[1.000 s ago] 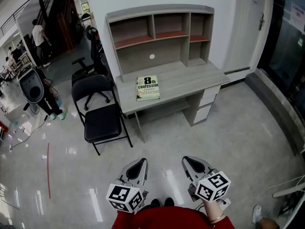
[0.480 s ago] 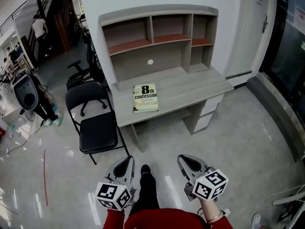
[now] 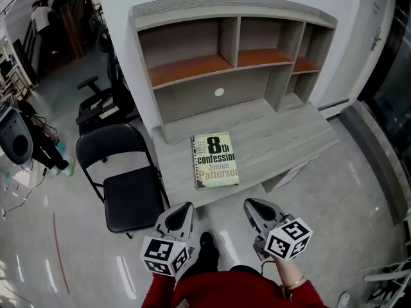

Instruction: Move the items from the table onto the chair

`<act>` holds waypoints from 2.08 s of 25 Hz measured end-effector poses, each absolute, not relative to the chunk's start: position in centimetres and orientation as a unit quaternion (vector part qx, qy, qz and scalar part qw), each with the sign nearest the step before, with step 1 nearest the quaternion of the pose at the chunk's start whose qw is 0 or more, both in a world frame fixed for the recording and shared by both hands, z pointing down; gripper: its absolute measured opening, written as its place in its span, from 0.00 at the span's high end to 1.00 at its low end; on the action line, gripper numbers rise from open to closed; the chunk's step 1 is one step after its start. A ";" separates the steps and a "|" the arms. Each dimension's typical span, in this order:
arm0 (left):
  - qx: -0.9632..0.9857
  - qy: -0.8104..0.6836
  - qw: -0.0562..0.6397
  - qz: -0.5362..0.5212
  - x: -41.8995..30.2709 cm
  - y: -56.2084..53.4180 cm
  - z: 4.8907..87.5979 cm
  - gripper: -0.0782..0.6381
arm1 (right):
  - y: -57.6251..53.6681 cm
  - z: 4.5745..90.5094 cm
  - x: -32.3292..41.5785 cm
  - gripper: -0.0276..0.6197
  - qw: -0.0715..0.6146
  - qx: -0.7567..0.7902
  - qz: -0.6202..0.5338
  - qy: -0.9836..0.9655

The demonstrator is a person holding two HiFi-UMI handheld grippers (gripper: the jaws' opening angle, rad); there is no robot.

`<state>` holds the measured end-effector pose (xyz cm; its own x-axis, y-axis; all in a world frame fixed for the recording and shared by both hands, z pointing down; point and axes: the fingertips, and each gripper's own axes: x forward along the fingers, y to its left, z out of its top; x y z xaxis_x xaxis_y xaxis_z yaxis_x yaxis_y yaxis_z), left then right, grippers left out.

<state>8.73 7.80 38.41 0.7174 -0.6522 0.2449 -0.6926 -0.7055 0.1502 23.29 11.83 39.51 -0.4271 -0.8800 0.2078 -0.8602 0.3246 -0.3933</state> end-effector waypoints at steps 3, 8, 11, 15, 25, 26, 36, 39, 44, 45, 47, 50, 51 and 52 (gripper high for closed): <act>0.917 -0.368 0.124 0.088 8.7 3.8 38.7 0.88 | 8.1 39.9 23.5 0.94 0.019 -0.538 -0.239 0.808; 0.913 -0.370 0.141 0.102 8.9 0.4 39.9 0.88 | 4.1 40.9 24.1 0.94 0.008 -0.537 -0.257 0.804; 0.906 -0.371 0.169 0.116 9.4 -0.7 41.3 0.88 | 2.6 42.0 24.6 0.94 0.004 -0.532 -0.275 0.801; 0.897 -0.360 0.210 0.148 10.5 -3.5 43.9 0.88 | -0.1 44.0 25.7 0.94 -0.019 -0.526 -0.301 0.795; 0.834 -0.335 0.365 0.242 12.9 -9.0 53.7 0.64 | -4.4 51.5 27.0 0.32 -0.061 -0.453 -0.433 0.777; 0.830 -0.335 0.370 0.247 12.9 -9.3 54.1 0.64 | -4.6 52.3 27.0 0.31 -0.066 -0.446 -0.445 0.774; 0.804 -0.307 0.440 0.257 13.4 -9.5 57.0 0.64 | -6.1 56.7 26.2 0.31 -0.090 -0.398 -0.528 0.745; 0.796 -0.295 0.475 0.232 13.9 -9.5 57.2 0.64 | -6.3 57.5 25.9 0.32 -0.119 -0.391 -0.535 0.739; 0.786 -0.288 0.510 0.197 14.4 -9.2 57.3 0.65 | -6.2 58.4 27.3 0.59 -0.132 -0.409 -0.544 0.720; 0.786 -0.290 0.511 0.196 14.4 -9.2 57.3 0.65 | -6.3 58.4 27.3 0.59 -0.135 -0.409 -0.543 0.721; 0.788 -0.295 0.501 0.201 14.6 -9.0 57.2 0.66 | -6.4 58.2 27.3 0.60 -0.142 -0.413 -0.536 0.722; 0.796 -0.307 0.477 0.211 14.5 -8.6 56.7 0.68 | -6.2 57.8 27.0 0.66 -0.147 -0.423 -0.521 0.727; 0.800 -0.312 0.470 0.206 14.4 -8.5 56.2 0.68 | -6.2 57.4 27.0 0.66 -0.143 -0.424 -0.514 0.731; 0.805 -0.316 0.460 0.201 14.3 -8.6 55.5 0.69 | -6.3 56.8 26.9 0.66 -0.136 -0.425 -0.506 0.738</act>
